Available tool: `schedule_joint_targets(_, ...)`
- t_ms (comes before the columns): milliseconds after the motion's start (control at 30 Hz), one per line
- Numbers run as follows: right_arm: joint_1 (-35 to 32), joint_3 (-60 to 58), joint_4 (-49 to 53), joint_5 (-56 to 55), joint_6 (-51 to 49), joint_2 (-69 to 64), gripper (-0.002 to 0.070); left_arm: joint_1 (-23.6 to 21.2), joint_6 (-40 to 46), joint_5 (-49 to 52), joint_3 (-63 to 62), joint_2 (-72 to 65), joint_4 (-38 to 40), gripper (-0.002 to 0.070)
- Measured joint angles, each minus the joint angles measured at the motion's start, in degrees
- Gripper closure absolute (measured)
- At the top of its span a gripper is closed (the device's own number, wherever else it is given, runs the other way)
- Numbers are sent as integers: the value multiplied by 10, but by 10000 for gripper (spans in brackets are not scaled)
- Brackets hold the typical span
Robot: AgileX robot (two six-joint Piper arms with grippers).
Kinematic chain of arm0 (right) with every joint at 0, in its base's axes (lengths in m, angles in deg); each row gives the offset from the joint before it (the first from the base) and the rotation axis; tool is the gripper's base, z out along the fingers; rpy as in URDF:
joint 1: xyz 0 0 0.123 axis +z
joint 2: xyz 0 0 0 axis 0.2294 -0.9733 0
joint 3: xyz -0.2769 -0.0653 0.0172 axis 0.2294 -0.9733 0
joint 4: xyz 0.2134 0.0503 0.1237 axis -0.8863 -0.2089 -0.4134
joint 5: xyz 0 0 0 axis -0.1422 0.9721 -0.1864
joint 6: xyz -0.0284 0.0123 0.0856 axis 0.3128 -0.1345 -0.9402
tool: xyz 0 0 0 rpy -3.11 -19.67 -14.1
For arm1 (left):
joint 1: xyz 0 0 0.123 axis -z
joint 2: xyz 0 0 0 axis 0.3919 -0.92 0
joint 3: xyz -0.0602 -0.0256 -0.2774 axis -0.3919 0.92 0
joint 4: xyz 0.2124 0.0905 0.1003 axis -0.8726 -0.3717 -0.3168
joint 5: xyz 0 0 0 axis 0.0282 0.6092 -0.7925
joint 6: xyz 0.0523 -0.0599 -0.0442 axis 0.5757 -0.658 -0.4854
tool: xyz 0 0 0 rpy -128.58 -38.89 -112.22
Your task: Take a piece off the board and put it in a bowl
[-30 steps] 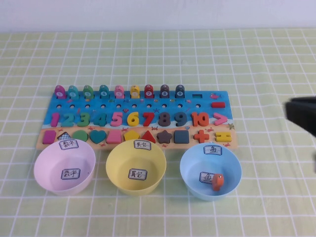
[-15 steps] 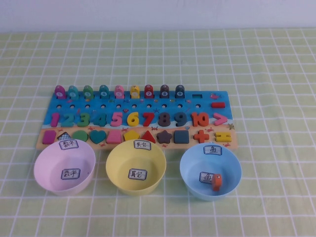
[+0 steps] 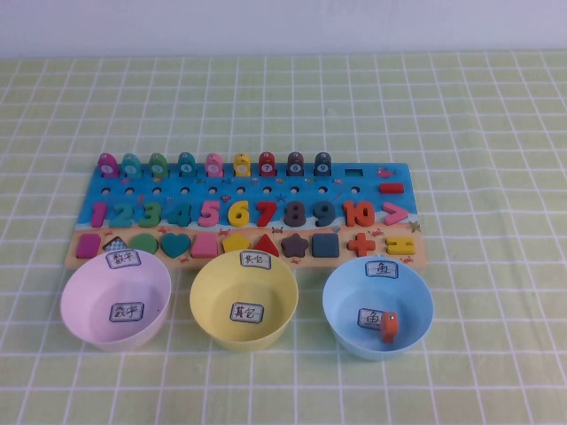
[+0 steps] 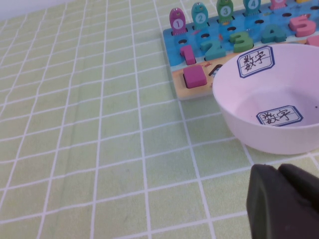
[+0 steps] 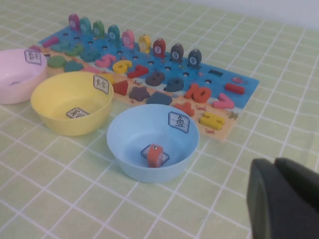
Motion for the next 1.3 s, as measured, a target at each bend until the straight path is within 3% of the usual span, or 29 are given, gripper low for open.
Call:
schedule_joint_targets(333, 0, -233, -28, -271, 0, 0, 694, 0, 0, 0, 0, 0, 0, 680)
schedule_joint_targets(433, -18, -241, -56, -266, 0, 6, 694, 0, 0, 0, 0, 0, 0, 680)
schedule_joint_targets(867, -274, -241, -66, -175, 0, 99, 694, 0, 0, 1, 0, 0, 0, 680)
schedule_joint_targets(1300, -291, -241, -69, -146, 12, 100, 694, 0, 0, 1, 0, 0, 0, 680)
